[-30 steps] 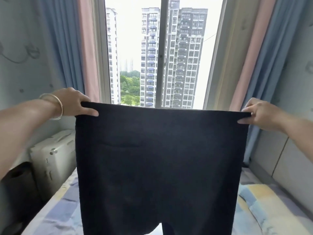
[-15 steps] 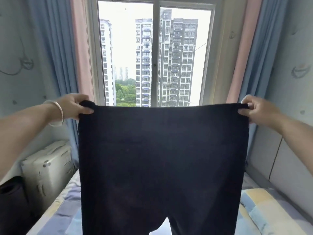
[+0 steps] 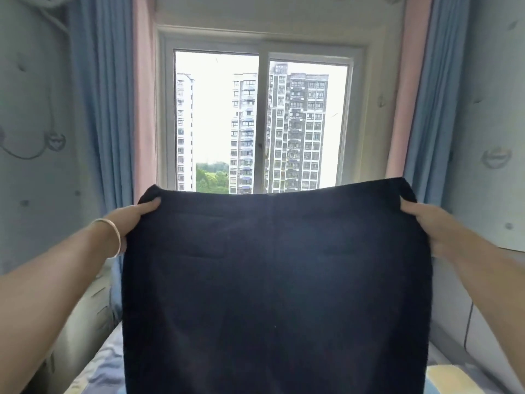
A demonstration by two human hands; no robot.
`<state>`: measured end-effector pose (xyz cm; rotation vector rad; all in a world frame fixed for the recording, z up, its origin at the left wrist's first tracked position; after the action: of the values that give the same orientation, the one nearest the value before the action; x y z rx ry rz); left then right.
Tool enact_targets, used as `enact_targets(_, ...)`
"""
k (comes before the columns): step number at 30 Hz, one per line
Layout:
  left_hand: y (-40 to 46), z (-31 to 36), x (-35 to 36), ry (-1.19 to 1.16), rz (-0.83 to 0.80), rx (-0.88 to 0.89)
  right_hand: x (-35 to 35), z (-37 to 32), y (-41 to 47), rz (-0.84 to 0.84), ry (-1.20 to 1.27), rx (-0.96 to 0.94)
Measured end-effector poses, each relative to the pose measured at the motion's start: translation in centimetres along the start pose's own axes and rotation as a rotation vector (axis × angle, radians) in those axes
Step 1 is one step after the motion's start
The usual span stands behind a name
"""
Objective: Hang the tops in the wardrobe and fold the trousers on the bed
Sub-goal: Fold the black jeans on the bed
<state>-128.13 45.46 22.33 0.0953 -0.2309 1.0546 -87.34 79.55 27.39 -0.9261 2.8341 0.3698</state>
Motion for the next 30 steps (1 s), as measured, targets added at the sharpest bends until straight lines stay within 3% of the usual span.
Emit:
enact_targets(2,-0.5,-1.5,0.2,0.007,-0.023,-0.089,0.4,1.7,-0.3,-0.009,0.019,0.108)
enact_targets(5,-1.6,-4.1,0.8,0.069,0.068,-0.145,2.1,4.9,-0.7,-0.027,-0.097,0.246)
enact_targets(9,-2.6,-3.4,5.1,-0.011,0.154,-0.114,2.8,3.6,0.7,0.194,-0.179,0.292)
enact_targets(13,-5.3,0.9,12.7,-0.273,0.039,-0.084,3.2,-5.9,0.7,0.49,-0.346,0.013)
enact_targets(17,-9.0,4.5,20.5,-0.314,-0.151,0.012,9.6,-12.9,-2.3,0.497,-0.451,-0.338)
enact_targets(20,-11.8,5.8,24.8,-0.269,-0.323,0.156,13.4,-13.9,-4.2,0.52,-0.498,-0.46)
enact_targets(26,-12.1,5.1,26.6,-0.318,-0.4,0.002,15.0,-12.3,-6.2,0.539,-0.527,-0.572)
enact_targets(30,-13.5,3.4,27.1,-0.089,-0.531,0.065,16.0,-11.0,-6.3,0.552,-0.843,-0.638)
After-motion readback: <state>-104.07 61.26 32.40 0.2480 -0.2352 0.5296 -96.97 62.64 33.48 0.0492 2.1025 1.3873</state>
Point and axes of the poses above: each hand's wrist, its own y-axis towards the middle knuckle, its own x-axis out of the palm, z = x × y, the point moved 9 cm from there along y, towards the middle knuckle, and after that the axes turned 15 degrees about -y, right-handed, at the moved point
